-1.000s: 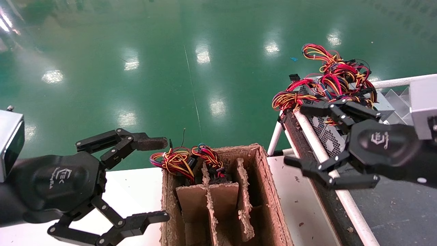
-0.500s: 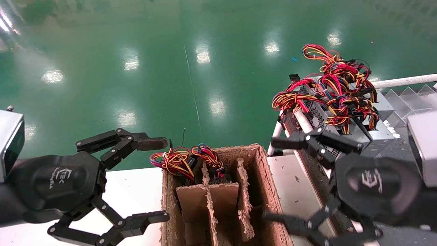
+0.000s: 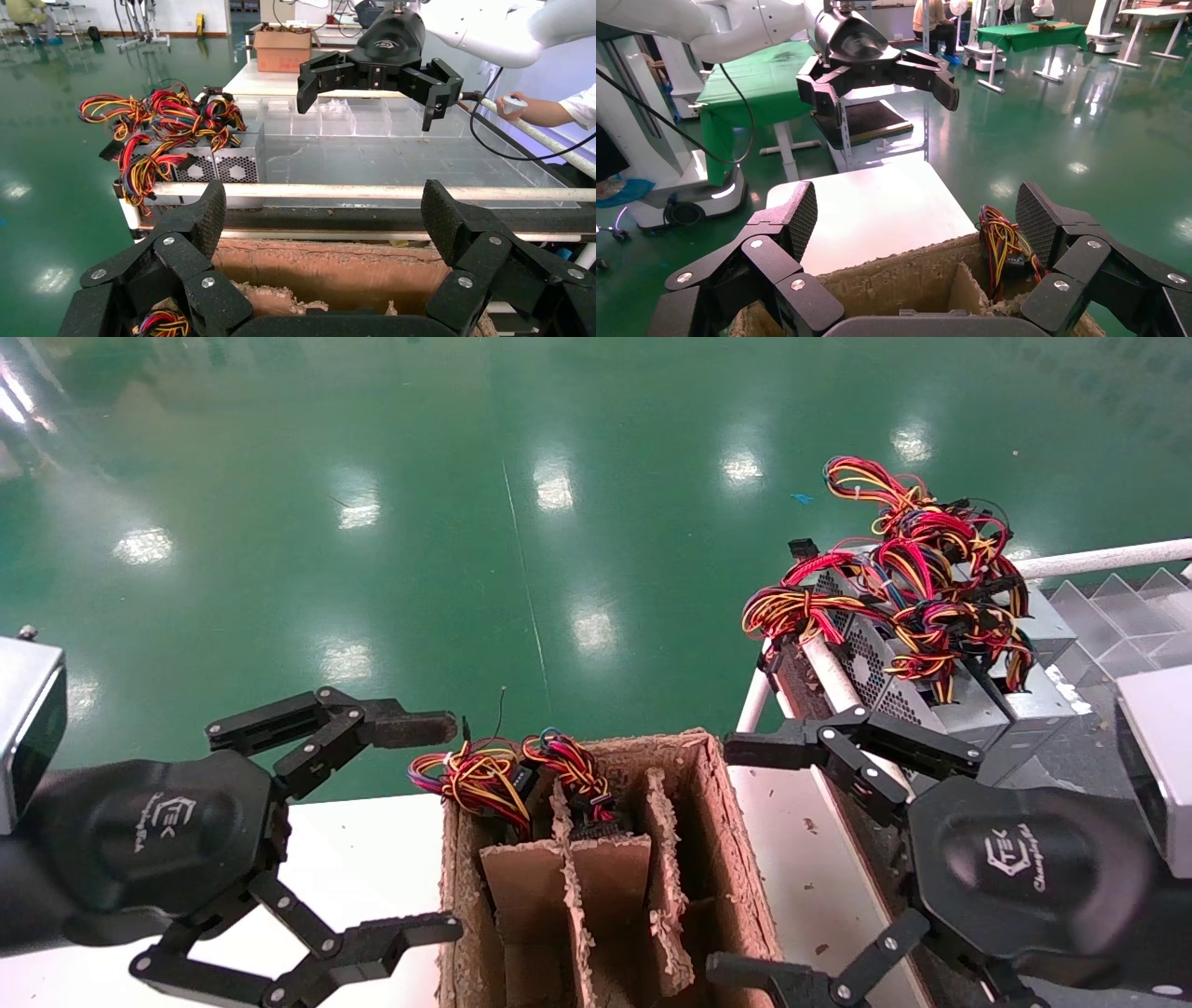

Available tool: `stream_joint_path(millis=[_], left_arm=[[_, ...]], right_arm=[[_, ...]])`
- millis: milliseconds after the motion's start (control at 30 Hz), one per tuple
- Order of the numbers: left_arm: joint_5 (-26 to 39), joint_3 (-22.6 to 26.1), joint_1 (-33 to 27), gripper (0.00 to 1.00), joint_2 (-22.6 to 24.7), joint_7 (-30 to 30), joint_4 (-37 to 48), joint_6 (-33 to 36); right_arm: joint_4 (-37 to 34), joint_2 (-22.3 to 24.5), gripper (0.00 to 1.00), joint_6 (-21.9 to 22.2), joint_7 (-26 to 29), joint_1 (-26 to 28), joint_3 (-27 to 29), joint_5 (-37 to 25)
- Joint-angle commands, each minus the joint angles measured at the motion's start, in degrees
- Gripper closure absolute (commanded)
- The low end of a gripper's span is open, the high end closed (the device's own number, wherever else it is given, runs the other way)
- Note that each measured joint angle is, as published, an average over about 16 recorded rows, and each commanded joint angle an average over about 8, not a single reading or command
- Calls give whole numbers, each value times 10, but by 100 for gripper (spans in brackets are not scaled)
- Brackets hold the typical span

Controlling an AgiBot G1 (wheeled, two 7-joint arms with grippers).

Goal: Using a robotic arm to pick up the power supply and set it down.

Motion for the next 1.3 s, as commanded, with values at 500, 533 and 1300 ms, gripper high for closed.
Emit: stream_joint_path(millis=[500, 533, 1300], left_arm=[[0, 0, 0, 0, 0, 0, 0, 0], [0, 0, 0, 0, 0, 0, 0, 0], [0, 0, 0, 0, 0, 0, 0, 0]], right_arm=[[-4, 0, 0, 3, -1, 3, 0, -5], [-4, 1, 0, 3, -1, 3, 0, -5], [-5, 1, 0, 4, -1, 4, 0, -7]])
